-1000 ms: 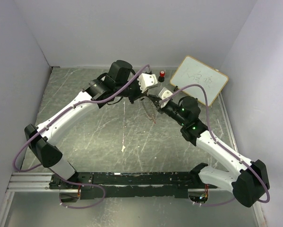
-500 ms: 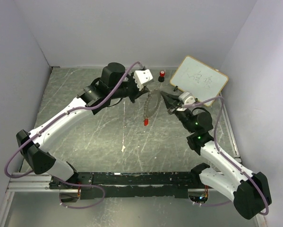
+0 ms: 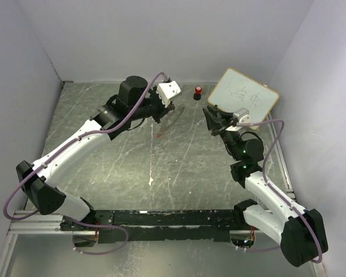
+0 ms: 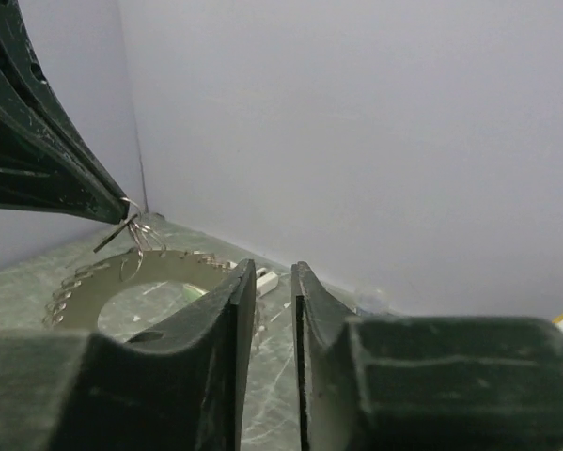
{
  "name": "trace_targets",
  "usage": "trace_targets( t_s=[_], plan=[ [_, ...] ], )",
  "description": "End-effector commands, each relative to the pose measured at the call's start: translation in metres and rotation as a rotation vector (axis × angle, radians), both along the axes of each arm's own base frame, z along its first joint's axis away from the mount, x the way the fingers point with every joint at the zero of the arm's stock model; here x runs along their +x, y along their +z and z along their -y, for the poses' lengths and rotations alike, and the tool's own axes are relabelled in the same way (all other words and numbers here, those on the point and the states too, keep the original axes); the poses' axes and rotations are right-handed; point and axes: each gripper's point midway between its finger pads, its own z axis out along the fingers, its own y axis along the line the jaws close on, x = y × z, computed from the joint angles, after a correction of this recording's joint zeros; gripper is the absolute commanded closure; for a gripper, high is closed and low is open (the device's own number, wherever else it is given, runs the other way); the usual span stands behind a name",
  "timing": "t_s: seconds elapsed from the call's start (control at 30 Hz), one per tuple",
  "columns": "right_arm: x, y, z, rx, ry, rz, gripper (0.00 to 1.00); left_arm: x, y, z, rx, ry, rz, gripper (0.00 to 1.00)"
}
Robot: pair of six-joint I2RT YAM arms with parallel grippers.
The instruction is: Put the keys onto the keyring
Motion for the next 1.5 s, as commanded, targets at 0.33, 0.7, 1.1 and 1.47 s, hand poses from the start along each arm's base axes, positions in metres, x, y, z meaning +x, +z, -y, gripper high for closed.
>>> trace_targets(
  t_s=[0.33, 0.7, 1.1, 1.47],
  plan=[
    [-0.004, -0.003, -0.041, -0.371, 0.188, -0.033, 0.63, 0.007, 0.033, 0.0, -0.027, 0.008, 0.045, 0.93],
    [-0.003, -0.006, -0.052, -0.437, 0.214, -0.02, 0.62, 0.003, 0.02, 0.008, 0.003, -0.049, 0.02, 0.93],
    [-0.001, -0.01, -0.069, -0.482, 0.243, -0.024, 0.59, -0.005, 0.007, 0.017, 0.026, -0.126, -0.008, 0.93],
    [0.002, -0.013, -0.079, -0.492, 0.264, -0.039, 0.67, -0.009, 0.004, 0.02, 0.033, -0.157, -0.015, 0.93]
  ],
)
